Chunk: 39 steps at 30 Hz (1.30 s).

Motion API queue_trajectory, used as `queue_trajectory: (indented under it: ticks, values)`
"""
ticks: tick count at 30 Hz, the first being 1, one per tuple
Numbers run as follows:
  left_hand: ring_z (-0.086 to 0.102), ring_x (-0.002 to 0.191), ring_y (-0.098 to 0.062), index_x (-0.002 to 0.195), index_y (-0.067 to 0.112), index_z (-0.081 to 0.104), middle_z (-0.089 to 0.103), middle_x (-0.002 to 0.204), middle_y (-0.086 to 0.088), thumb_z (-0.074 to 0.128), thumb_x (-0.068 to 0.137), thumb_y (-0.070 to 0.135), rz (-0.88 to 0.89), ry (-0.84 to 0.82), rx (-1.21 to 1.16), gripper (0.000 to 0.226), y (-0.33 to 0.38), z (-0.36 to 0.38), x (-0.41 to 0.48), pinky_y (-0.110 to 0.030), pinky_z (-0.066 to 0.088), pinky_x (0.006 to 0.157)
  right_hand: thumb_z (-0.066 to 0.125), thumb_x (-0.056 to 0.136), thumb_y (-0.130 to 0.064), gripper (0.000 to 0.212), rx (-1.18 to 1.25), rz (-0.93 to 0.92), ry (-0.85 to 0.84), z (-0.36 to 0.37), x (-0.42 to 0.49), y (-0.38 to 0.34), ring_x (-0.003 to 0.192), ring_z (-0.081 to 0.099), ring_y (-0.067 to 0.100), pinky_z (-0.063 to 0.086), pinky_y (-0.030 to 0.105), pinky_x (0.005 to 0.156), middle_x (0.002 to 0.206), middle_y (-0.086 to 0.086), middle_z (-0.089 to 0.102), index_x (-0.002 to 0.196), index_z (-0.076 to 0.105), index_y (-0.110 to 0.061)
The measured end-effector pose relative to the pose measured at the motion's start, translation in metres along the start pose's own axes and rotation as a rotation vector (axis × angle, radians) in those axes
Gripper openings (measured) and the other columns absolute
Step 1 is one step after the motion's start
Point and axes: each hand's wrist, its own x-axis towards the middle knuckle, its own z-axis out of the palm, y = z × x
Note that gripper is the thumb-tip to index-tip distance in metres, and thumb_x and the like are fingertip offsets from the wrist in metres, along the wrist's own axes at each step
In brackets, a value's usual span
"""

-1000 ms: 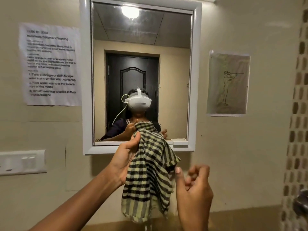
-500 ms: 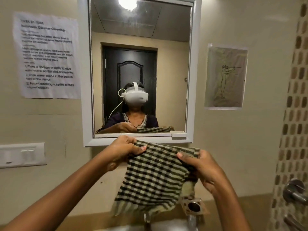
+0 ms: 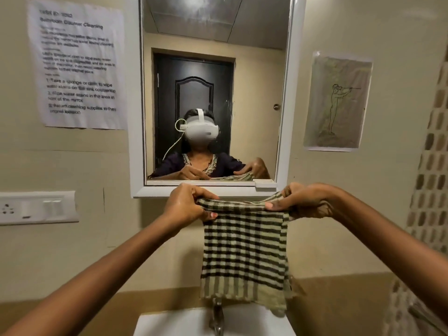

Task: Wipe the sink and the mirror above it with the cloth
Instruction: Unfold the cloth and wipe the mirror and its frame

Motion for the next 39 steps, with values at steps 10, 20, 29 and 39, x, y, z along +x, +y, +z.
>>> queue_trajectory:
  ticks: [10,20,29,39]
  values:
    - [0.056,0.088,-0.004,0.084,0.022,0.065,0.059,0.094,0.011,0.067,0.08,0.017,0.171,0.006,-0.137,0.007,0.015,0.004,0.002,-0.01,0.043,0.071,0.068,0.08,-0.015,0.041,0.064,-0.191,0.162,0.011,-0.022,0.009,0.096,0.06,0.021,0.053,0.026,0.075,0.111,0.015,0.059,0.116,0.055,-0.002]
    - [0.071,0.085,-0.013,0.107,0.011,0.061,0.073,0.093,-0.003,0.049,0.092,0.018,-0.061,-0.078,-1.039,0.02,0.003,0.019,-0.009,-0.021,0.057,0.065,0.071,0.077,-0.036,0.035,0.348,-0.662,0.158,0.035,-0.023,0.027,0.094,0.065,0.015,0.054,0.03,0.08,0.093,0.0,0.07,0.1,0.062,-0.01]
    - [0.068,0.071,-0.023,0.115,0.006,0.053,0.064,0.101,-0.012,0.067,0.073,0.007,-0.704,-0.245,-1.214,0.044,-0.07,0.044,-0.044,-0.037,0.058,0.062,0.089,0.057,-0.008,0.065,1.072,-0.026,-0.331,0.117,0.017,0.104,0.103,0.065,0.032,0.051,0.046,0.095,0.105,0.027,0.067,0.112,0.057,0.005]
    - [0.066,0.093,-0.021,0.109,0.007,0.065,0.067,0.105,-0.013,0.062,0.064,-0.025,-0.397,-0.583,-0.593,0.055,-0.085,0.045,-0.06,-0.026,0.057,0.079,0.088,0.047,0.004,0.081,0.155,-0.099,-0.103,0.071,0.014,0.079,0.108,0.063,0.034,0.055,0.048,0.089,0.122,0.017,0.06,0.119,0.062,-0.022]
